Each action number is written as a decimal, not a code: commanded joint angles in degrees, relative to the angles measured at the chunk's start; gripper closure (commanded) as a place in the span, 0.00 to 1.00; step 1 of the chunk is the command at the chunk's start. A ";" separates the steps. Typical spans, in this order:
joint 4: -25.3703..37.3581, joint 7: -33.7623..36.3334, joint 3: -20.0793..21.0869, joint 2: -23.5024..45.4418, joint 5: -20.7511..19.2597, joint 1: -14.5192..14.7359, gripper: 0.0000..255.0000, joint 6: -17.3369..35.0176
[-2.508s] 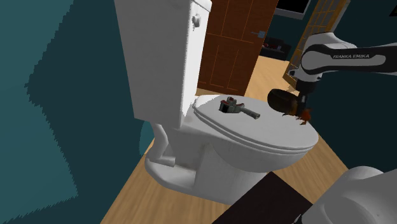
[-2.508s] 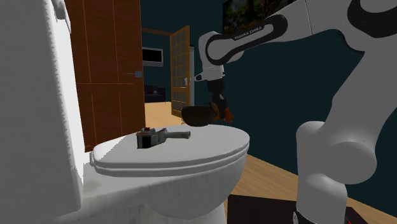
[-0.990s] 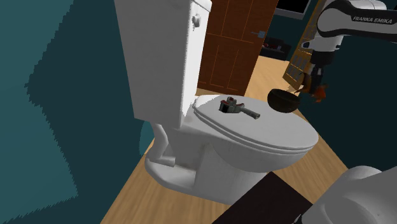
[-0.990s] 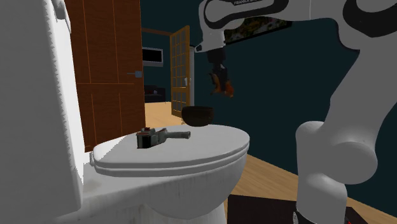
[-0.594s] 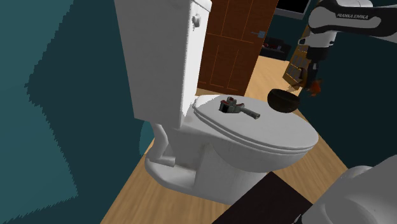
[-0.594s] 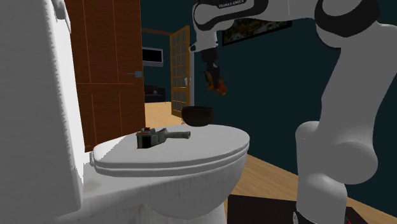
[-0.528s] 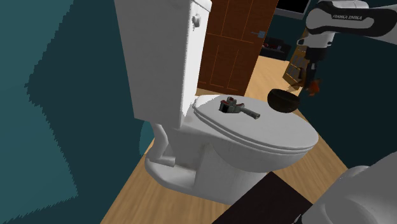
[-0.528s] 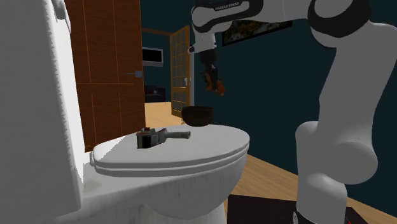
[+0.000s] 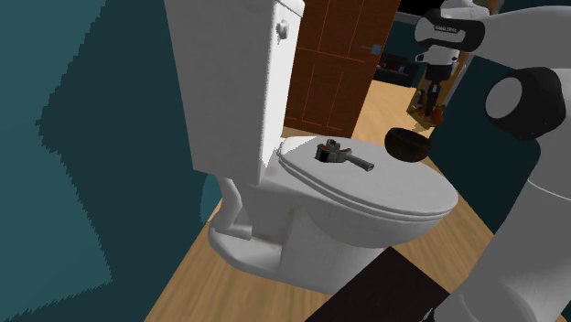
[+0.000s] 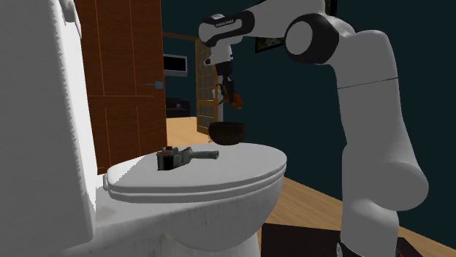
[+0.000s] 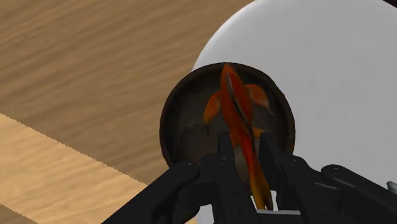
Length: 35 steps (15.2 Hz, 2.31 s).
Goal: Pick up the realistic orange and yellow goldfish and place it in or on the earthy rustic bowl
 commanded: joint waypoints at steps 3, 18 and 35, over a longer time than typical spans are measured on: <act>1.51 -1.42 -0.20 3.51 2.02 -1.58 1.00 1.73; -9.08 0.85 0.12 0.90 0.55 -0.17 1.00 9.83; 1.96 -0.48 0.18 4.02 2.26 -1.07 0.00 1.56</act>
